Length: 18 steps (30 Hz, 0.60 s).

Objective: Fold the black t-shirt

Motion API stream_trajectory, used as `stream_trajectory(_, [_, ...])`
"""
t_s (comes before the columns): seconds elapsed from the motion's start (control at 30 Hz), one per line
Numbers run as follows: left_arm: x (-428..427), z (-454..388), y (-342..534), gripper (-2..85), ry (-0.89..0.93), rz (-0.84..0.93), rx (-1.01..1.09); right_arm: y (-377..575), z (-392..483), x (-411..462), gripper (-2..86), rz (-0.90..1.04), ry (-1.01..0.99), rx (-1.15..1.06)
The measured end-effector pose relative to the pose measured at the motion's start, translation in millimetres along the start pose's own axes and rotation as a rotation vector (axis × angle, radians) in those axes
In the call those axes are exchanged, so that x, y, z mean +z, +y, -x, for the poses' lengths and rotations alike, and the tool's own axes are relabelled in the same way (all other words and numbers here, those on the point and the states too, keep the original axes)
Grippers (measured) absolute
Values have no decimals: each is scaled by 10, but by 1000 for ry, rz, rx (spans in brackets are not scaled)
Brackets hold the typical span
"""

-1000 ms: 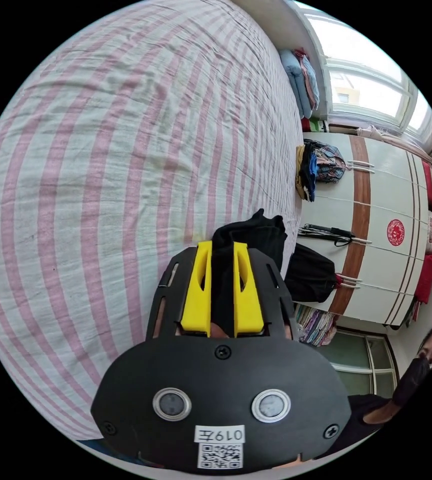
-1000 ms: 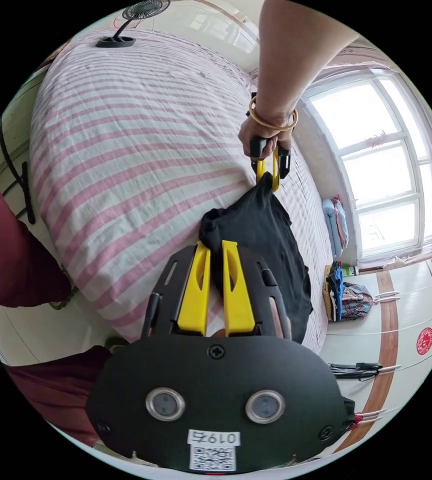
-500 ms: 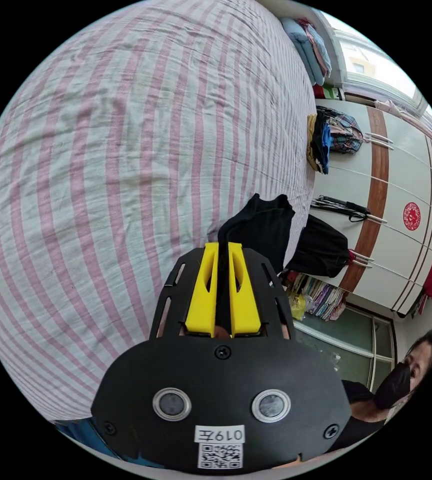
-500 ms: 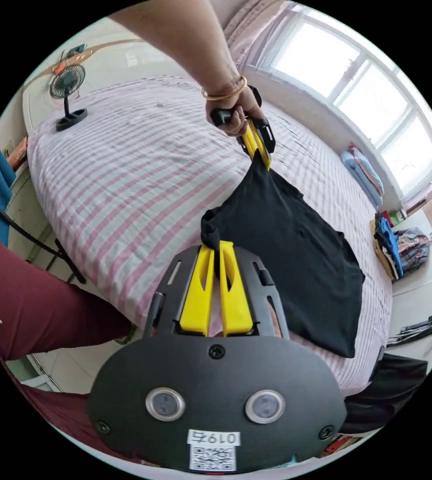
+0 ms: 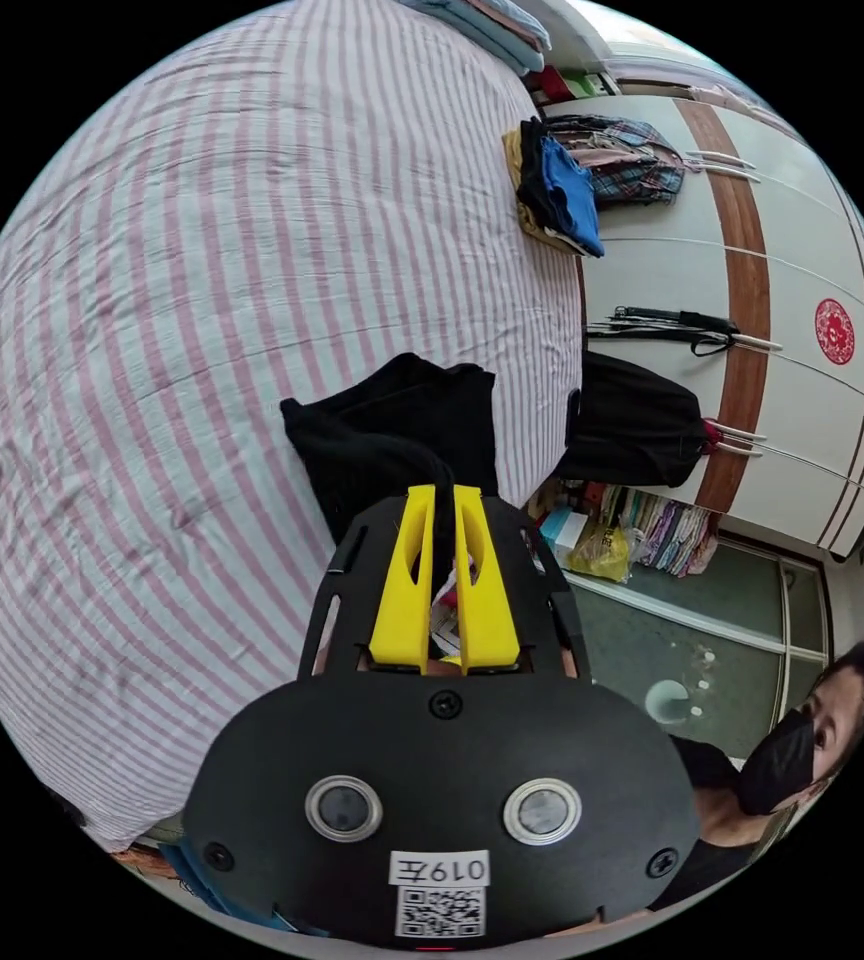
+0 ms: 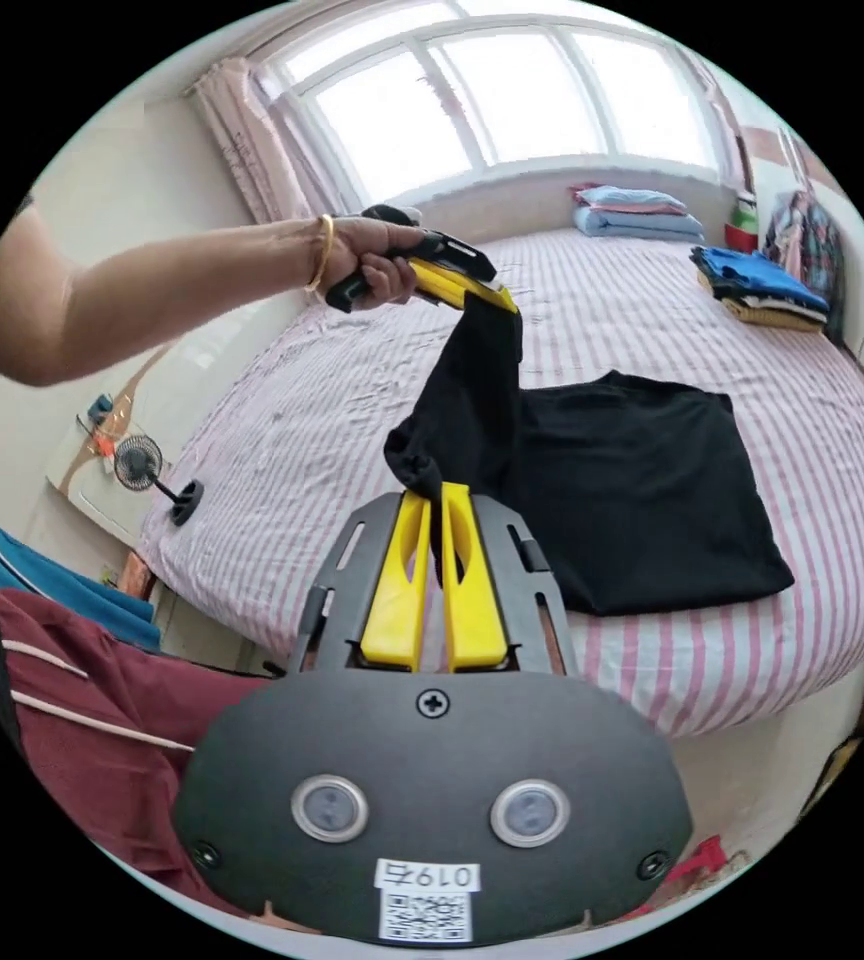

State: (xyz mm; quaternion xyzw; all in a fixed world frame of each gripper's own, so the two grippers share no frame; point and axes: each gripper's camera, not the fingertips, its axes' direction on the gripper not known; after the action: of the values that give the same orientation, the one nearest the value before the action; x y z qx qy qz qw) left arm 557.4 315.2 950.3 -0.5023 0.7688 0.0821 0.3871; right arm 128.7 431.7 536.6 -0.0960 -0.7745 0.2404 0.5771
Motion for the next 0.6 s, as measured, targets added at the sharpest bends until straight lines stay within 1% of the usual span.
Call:
stream_trajectory(0.07, [262, -297, -273, 21, 10, 7, -3, -11, -407, -229, -1, -41, -43, 116])
stream_trajectory(0.23, [858, -672, -807, 21, 43, 15, -65, 26, -1483, -724, 1, -118, -57, 355])
stream_trajectory(0.27, [1015, -741, -939, 20, 49, 26, -79, 36, -1605, -756, 1, -124, -75, 387])
stream_trajectory(0.33, [1247, -848, -1134, 20, 34, 42, -96, 111, -2077, -866, 1, -162, -125, 548])
stream_trajectory(0.4, [1474, -951, -1314, 20, 22, 68, -108, 171, -2379, -942, 1, -184, -153, 647])
stream_trajectory(0.43, [1606, -1011, -1418, 20, 21, 78, -118, 196, -2536, -999, 1, -195, -138, 693])
stream_trajectory(0.6, [2076, -1214, -1794, 20, -21, 113, -151, 156, -2995, -1097, 0, -155, -125, 766])
